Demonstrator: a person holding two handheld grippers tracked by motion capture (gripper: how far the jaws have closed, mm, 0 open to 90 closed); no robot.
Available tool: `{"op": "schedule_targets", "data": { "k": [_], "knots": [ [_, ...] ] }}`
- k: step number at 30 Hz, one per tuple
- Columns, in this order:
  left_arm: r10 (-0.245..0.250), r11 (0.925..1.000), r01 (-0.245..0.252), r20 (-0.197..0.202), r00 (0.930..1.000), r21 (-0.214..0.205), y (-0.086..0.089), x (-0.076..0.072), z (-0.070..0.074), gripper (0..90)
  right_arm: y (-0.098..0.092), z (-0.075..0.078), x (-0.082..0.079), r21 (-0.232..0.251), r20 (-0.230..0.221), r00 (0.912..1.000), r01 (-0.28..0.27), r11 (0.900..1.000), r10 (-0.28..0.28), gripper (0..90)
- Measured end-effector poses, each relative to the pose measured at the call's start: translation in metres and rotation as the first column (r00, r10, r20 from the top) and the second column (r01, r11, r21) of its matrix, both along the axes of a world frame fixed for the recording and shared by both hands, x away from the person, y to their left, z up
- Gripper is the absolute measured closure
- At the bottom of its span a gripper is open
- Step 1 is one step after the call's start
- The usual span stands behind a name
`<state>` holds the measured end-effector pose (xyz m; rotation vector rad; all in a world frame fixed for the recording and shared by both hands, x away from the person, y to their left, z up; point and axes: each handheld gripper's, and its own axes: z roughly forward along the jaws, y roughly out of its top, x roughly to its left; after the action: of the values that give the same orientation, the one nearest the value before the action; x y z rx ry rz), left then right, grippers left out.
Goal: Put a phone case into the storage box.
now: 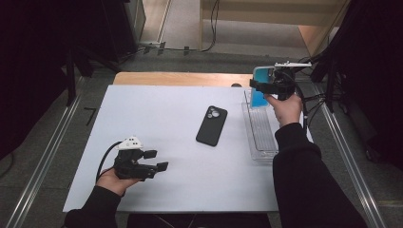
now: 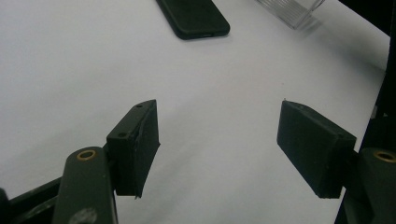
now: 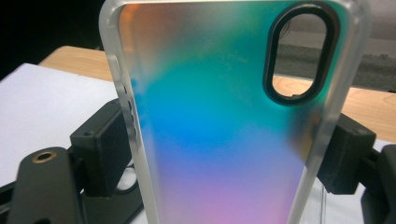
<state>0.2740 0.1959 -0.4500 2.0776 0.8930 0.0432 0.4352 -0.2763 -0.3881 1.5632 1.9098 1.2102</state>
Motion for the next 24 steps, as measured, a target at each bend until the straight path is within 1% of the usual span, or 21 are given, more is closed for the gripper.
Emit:
{"op": "schedule_targets", "data": {
  "k": [1,4,6,9,11,13,16,20,24],
  "knots": [
    [0.001,1.0,-0.001,-0.002,1.0,-0.005,0.0,0.0,0.0,30.0,0.001,-0.002,0.002,-0.003,0.003,1.0,0.004,1.0,-0.004,16.0],
    [0.0,1.0,0.0,-0.001,1.0,-0.005,0.0,0.0,0.0,30.0,0.004,-0.008,0.009,-0.033,0.011,0.9997,0.023,0.9992,-0.022,16.0],
    [-0.003,1.0,0.003,0.0,1.0,-0.003,-0.001,0.0,0.0,30.0,0.004,-0.013,0.014,-0.048,0.008,0.999,0.045,0.9978,-0.045,16.0],
    [-0.005,1.0,0.005,0.0,1.0,-0.003,-0.001,0.0,0.0,30.0,0.001,-0.023,0.022,-0.022,-0.016,0.9975,0.069,0.9974,-0.069,16.0],
    [-0.008,0.9999,0.008,-0.001,1.0,-0.006,-0.001,0.0,0.0,30.0,-0.001,-0.028,0.025,-0.024,-0.013,0.9966,0.081,0.9964,-0.081,15.9],
    [-0.01,0.9999,0.01,-0.002,0.9999,-0.006,-0.001,0.0,0.0,30.0,-0.001,-0.034,0.029,-0.023,-0.023,0.9944,0.103,0.9944,-0.103,15.9],
    [-0.012,0.9999,0.012,-0.001,0.9999,-0.004,0.0,0.0,0.0,30.0,0.0,-0.042,0.035,-0.035,-0.028,0.9937,0.108,0.9935,-0.109,15.8],
    [-0.007,0.9999,0.007,0.002,1.0,-0.008,0.002,0.0,0.001,30.1,-0.001,-0.051,0.042,-0.009,-0.027,0.9921,0.122,0.9925,-0.123,15.7],
    [-0.002,1.0,0.002,0.0,1.0,-0.007,0.002,0.001,0.001,30.1,0.003,-0.061,0.05,-0.052,-0.033,0.9903,0.133,0.9897,-0.135,15.5]
  ]
}}
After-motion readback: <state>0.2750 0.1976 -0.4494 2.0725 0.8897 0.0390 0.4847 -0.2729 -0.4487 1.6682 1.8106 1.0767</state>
